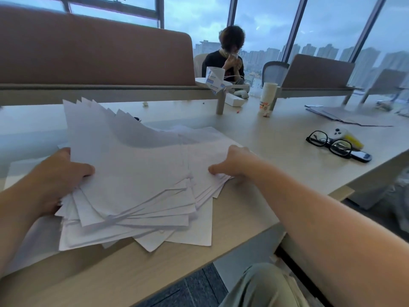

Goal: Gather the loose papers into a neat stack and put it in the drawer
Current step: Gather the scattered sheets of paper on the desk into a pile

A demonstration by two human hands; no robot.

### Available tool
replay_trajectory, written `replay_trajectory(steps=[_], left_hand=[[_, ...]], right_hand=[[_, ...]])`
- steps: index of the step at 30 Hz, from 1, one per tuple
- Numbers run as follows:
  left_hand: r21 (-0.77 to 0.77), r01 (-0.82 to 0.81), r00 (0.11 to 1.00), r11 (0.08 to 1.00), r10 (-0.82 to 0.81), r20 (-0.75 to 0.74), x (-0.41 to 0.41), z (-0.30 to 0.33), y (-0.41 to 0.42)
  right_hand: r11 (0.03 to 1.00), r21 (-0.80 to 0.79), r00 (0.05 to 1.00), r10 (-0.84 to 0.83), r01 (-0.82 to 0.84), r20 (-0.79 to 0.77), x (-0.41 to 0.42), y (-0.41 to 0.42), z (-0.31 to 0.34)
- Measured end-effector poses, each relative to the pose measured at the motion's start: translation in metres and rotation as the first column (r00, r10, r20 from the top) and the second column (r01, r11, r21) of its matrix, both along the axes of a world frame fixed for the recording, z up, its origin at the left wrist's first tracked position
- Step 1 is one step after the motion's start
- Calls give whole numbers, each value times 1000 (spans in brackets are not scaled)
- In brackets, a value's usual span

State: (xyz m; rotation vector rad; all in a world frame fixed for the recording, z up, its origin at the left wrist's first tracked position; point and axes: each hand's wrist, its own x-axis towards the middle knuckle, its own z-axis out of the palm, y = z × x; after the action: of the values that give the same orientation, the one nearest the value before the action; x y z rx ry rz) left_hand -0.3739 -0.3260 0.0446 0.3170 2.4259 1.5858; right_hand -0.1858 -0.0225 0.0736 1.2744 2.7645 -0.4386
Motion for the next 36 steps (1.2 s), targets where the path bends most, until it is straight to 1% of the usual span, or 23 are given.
replay_trajectory(steps=[1,2,4,6,8,10,11,12,13,14,16,17,18,21,23,25,30,32,34,36], left_hand=[[-4,0,1000,1000,0,-2,2,1,0],[-6,4,1000,1000,-4,-4,2,1,0],[-6,-13,1000,1000,13,-17,4,1,0],[-4,2,1000,1000,-2,-26,8,2,0],[2,1,1000,1000,-1,-27,9,2,-1],[-7,-5,1000,1000,5,-23,10,4,-2],[-10,-3,1000,1000,3,-19,10,4,-2],[-6,-2,1000,1000,2,-11,11,6,-2],[-3,3,1000,1000,-3,-5,11,6,-2],[-10,3,1000,1000,-3,-4,12,7,-2],[-9,-8,1000,1000,8,-5,13,8,-2],[-1,-13,1000,1000,13,-5,12,8,-2],[1,-14,1000,1000,14,-2,13,9,-2],[23,-31,999,999,30,28,14,9,-6],[40,-36,998,999,34,53,14,10,-9],[51,-37,998,998,33,62,15,11,-10],[48,-46,997,998,43,57,20,14,-7],[49,-56,997,997,53,59,21,15,-7],[63,-55,996,997,50,70,20,14,-7],[84,-51,996,995,45,78,20,13,-8]], right_hand=[[997,-83,999,-2,-2,-46,0,3,2],[980,-199,993,-18,-6,-118,0,3,5],[912,-410,971,-73,-28,-228,0,2,9],[838,-538,935,-119,-85,-334,-1,1,7],[722,-668,857,-218,-181,-468,1,-3,5],[560,-775,794,-308,-294,-524,7,-12,3],[492,-804,797,-310,-332,-519,11,-17,1],[452,-822,815,-289,-346,-502,15,-23,-1],[453,-822,837,-249,-345,-488,18,-29,-4],[492,-806,856,-203,-330,-475,20,-36,-6],[655,-706,866,-157,-269,-475,17,-49,-10],[722,-653,849,-179,-230,-497,14,-50,-12],[763,-614,814,-216,-203,-538,12,-50,-11],[851,-513,647,-332,-108,-687,9,-28,-9],[849,-526,545,-417,-52,-727,12,-11,-6],[823,-566,465,-485,-43,-741,17,1,-3],[819,-573,392,-514,-43,-763,24,9,-16],[794,-604,369,-541,-74,-756,22,7,-21],[747,-647,392,-555,-151,-733,23,2,-22],[706,-678,500,-519,-207,-693,24,-5,-23]])
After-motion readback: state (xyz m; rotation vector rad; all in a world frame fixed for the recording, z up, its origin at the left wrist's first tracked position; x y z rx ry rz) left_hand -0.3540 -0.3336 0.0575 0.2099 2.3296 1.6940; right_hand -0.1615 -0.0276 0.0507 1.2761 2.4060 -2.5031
